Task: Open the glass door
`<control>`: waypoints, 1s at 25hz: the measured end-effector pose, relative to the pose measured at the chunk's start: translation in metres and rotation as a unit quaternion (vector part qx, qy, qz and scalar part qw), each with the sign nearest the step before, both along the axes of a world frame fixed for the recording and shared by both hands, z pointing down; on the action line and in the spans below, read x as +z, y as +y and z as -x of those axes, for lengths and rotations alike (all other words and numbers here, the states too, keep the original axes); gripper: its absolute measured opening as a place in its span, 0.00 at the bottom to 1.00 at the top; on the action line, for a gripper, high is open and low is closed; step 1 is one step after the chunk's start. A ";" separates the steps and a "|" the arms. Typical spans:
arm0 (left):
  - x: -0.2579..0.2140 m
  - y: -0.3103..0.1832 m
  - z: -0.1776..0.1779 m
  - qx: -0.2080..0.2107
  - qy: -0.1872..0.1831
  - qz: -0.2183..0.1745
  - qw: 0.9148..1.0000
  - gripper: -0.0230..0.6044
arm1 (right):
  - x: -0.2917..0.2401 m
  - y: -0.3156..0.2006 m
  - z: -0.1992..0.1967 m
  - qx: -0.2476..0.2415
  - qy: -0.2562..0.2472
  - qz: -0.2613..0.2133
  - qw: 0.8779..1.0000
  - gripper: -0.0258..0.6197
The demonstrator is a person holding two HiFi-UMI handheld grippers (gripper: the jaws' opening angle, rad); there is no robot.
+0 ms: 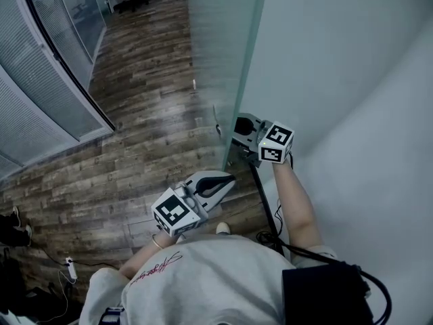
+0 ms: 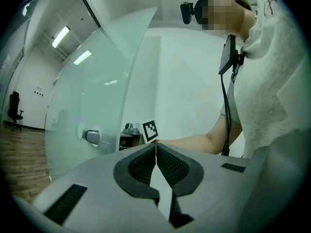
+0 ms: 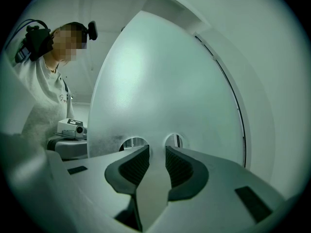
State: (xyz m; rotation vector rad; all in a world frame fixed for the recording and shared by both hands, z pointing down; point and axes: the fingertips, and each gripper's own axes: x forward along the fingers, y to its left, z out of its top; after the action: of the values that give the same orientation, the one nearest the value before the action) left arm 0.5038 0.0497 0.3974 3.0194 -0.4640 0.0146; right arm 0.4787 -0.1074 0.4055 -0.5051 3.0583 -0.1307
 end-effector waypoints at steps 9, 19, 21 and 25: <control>0.003 0.002 -0.032 0.008 0.005 0.003 1.000 0.07 | 0.000 0.001 -0.038 -0.007 -0.011 0.003 1.000 0.21; 0.009 -0.005 -0.054 0.007 0.008 0.005 1.000 0.07 | -0.001 -0.003 -0.071 -0.007 -0.015 0.003 1.000 0.21; 0.010 -0.004 -0.060 0.012 0.010 0.002 1.000 0.07 | -0.001 -0.005 -0.078 -0.004 -0.019 0.004 1.000 0.20; 0.012 0.000 -0.069 0.021 0.010 0.011 1.000 0.07 | 0.001 -0.005 -0.092 -0.001 -0.031 0.010 0.999 0.19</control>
State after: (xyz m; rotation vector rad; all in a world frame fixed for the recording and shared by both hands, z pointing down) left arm 0.5731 0.0492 0.4096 3.0037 -0.3962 -0.0088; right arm 0.5704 -0.1124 0.4064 -0.4902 2.9992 -0.1742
